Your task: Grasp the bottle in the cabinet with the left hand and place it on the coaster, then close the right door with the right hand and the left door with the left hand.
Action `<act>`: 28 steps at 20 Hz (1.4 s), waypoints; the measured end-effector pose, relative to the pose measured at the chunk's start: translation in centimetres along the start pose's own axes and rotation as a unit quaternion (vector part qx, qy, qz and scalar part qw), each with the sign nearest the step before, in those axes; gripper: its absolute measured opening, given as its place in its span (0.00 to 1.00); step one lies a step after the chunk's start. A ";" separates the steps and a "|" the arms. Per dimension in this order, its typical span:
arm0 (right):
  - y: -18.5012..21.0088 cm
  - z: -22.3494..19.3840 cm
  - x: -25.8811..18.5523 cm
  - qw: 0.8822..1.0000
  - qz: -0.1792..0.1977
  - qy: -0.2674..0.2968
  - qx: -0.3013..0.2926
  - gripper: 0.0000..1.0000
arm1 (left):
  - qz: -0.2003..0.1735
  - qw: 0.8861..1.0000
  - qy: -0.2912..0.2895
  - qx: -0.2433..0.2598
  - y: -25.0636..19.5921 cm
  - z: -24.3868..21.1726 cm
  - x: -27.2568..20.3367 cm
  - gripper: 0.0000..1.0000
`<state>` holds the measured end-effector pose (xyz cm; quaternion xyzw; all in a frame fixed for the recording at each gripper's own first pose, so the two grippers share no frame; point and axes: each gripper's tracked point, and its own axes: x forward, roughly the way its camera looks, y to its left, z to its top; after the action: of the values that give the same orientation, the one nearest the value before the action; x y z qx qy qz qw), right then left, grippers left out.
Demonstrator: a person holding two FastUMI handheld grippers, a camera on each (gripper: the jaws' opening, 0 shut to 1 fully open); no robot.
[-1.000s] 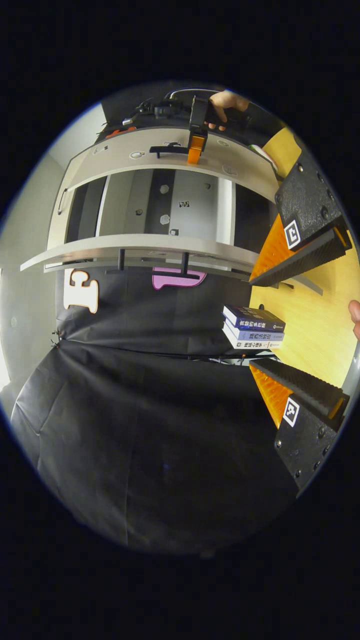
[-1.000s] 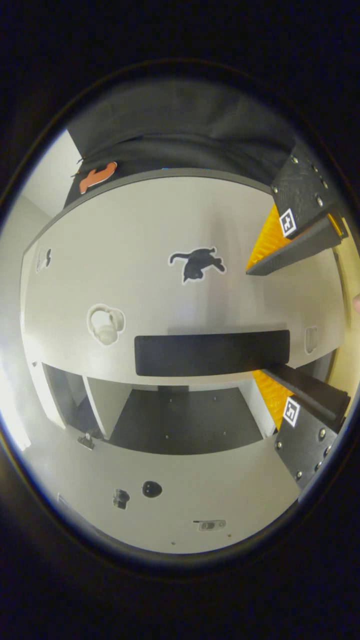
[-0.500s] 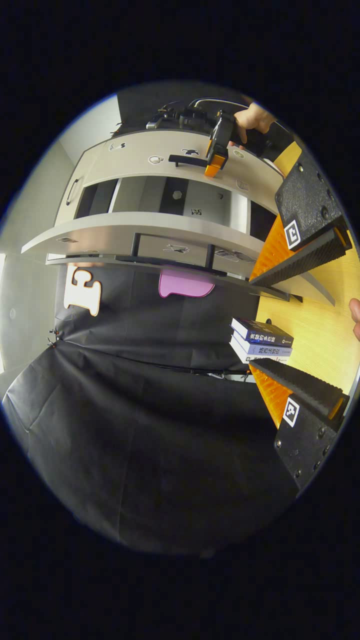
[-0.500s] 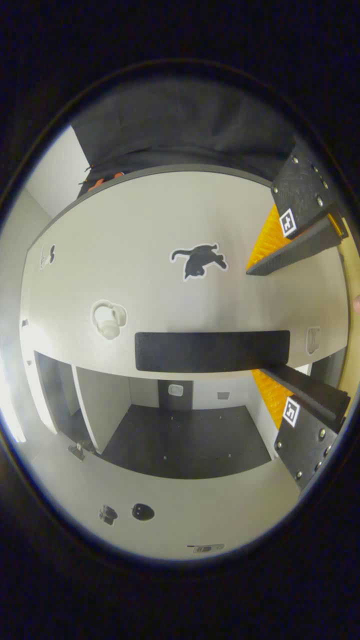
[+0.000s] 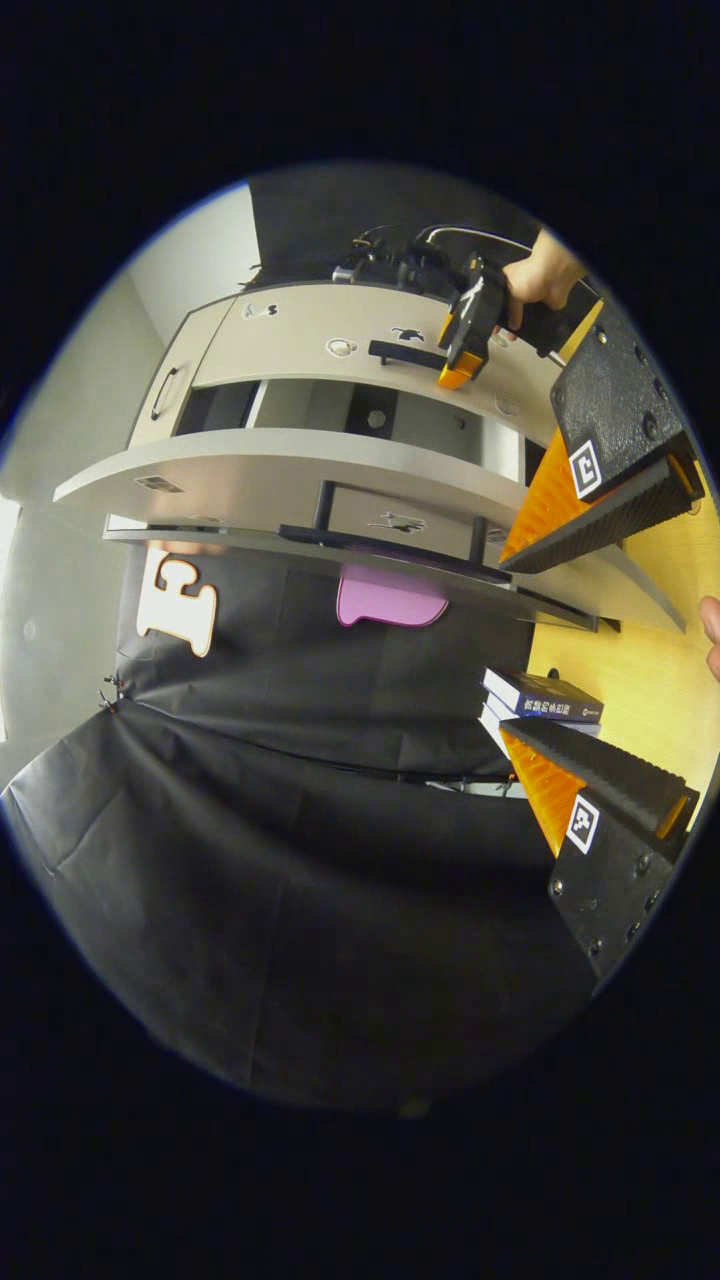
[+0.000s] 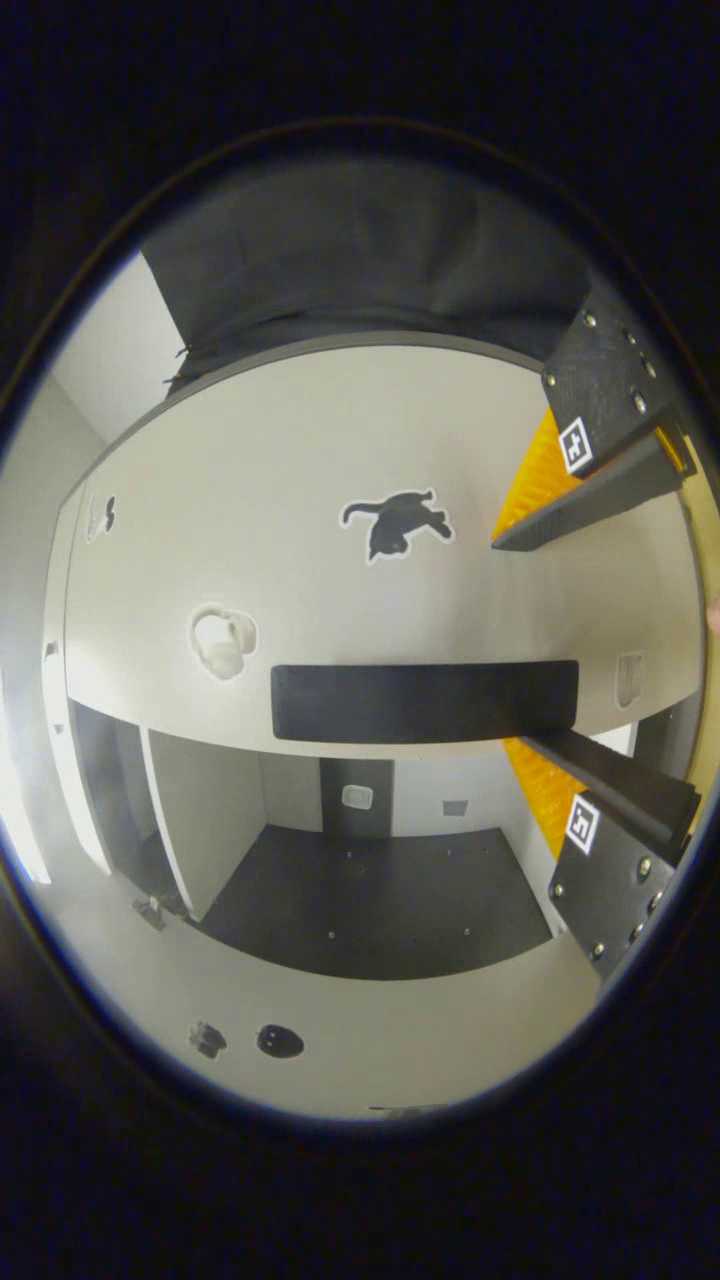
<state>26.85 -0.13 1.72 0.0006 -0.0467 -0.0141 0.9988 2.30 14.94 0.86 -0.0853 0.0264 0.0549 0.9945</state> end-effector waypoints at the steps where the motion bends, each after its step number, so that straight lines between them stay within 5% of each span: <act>1: 0.0 0.1 -0.1 1.000 0.001 0.000 0.001 1.00 | -0.006 1.000 -0.001 0.001 -0.2 0.3 0.3 0.92; 10: 0.0 -1.0 -1.5 0.998 0.014 0.057 0.027 1.00 | -0.047 0.998 -0.010 0.049 -1.7 1.8 1.9 0.92; 22: -1.2 -1.1 -11.3 0.992 0.054 0.083 0.075 1.00 | -0.118 0.992 0.004 0.045 -6.8 0.7 2.3 0.92; 28: -2.2 -1.3 -14.1 0.990 0.070 0.092 0.078 1.00 | -0.134 0.986 -0.009 0.103 -10.0 -0.1 3.0 0.92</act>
<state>12.84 -1.92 -0.90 0.0765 0.0442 0.0598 0.9943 6.40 5.44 2.21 0.0149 0.0113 -0.0808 0.9966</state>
